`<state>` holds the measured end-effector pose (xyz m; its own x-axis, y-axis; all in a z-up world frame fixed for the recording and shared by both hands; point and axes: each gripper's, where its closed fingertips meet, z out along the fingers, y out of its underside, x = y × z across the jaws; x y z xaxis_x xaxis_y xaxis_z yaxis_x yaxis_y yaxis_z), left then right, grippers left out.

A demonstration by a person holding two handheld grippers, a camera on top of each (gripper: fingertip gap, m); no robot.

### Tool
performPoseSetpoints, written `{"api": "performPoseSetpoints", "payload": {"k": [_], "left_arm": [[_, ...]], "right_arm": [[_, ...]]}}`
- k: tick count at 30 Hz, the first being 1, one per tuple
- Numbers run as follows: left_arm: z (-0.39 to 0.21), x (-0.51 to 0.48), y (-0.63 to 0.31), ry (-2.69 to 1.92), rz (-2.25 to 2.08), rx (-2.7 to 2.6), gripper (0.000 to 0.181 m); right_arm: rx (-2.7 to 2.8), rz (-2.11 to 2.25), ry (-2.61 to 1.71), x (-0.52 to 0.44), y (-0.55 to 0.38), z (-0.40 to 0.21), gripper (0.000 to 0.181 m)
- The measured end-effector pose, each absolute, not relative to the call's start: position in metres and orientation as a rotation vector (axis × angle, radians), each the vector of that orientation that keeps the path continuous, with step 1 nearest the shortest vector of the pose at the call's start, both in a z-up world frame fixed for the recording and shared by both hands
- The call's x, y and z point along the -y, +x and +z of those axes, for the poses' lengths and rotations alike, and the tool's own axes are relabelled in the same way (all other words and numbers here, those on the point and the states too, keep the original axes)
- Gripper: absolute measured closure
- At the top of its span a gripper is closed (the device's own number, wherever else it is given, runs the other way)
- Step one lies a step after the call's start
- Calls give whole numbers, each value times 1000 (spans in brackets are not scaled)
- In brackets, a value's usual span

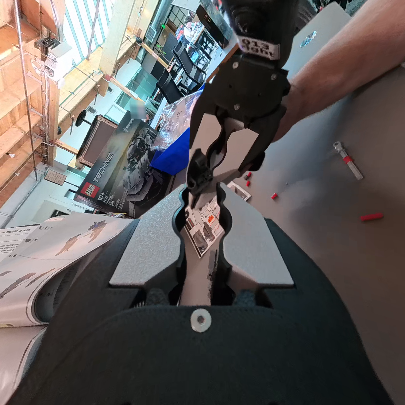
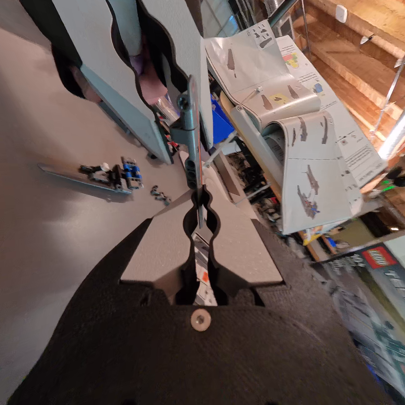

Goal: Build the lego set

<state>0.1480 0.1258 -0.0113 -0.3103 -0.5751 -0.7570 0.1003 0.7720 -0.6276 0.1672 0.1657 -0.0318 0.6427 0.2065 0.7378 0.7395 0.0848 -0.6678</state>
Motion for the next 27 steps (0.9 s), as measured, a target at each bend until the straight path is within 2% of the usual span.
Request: {"api": "performPoseSetpoints", "payload": {"k": [6,11,27], "left_arm": [[-3,-136,143,-381,-694,-1768,156],[-2,-138,142,-348,-645,-1760,155],[-16,-126,145,-239,-488,-1757,172]], "right_arm": [[865,-846,-1394,-167,184,-21,181],[885,-981,-1363,-167,188,-18,181],[861,-875,-1414,-171,191,-27,181]]}}
